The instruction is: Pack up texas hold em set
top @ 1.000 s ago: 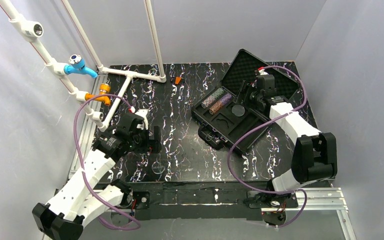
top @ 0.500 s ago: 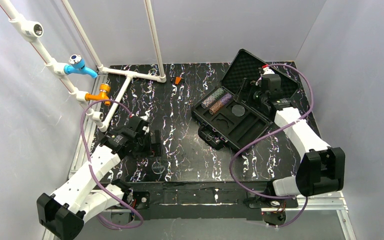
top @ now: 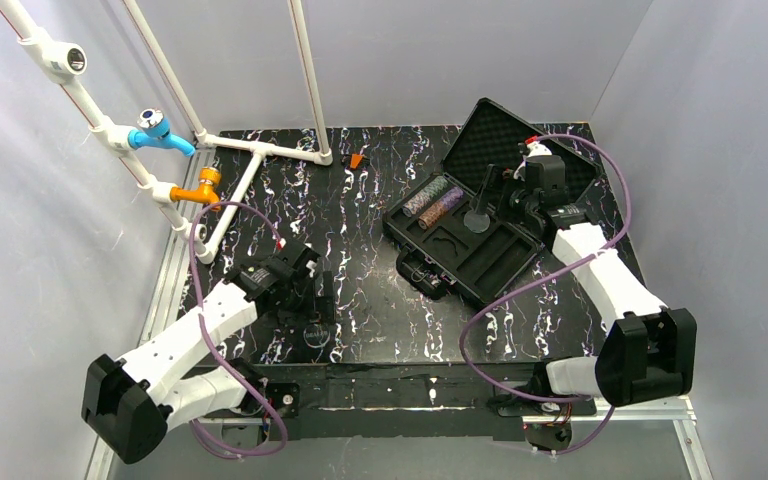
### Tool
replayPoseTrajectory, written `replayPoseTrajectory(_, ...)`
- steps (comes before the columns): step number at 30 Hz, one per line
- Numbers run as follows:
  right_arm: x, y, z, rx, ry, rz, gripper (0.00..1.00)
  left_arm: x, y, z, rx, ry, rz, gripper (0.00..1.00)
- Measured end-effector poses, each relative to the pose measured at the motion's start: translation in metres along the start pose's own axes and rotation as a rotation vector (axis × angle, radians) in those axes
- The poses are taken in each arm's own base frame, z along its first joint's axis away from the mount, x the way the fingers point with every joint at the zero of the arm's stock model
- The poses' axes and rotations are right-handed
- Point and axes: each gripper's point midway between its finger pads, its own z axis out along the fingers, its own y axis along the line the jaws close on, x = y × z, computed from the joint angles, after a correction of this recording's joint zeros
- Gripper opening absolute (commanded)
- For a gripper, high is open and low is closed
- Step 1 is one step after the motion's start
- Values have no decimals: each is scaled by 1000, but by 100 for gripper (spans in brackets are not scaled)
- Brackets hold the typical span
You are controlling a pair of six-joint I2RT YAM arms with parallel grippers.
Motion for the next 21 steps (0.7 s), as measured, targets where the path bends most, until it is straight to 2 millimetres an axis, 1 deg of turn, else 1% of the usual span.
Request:
replayPoseTrajectory(5, -2, 1, -3, -5, -10, -2, 98, 7, -1, 10, -29, 41, 26, 90)
replayPoseTrajectory(9, 0, 0, -3, -2, -5, -2, 98, 12, 0, 19, -71, 66, 36, 90)
replayPoseTrajectory(14, 4, 0, -3, -3, 7, -1, 98, 23, 12, 32, -140, 95, 7, 89)
replayPoseTrajectory(18, 5, 1, -4, -11, 14, -3, 98, 30, 21, 44, -188, 114, -13, 86)
replayPoseTrajectory(21, 8, 1, -4, -11, 24, -3, 98, 30, 22, 51, -188, 111, -15, 83)
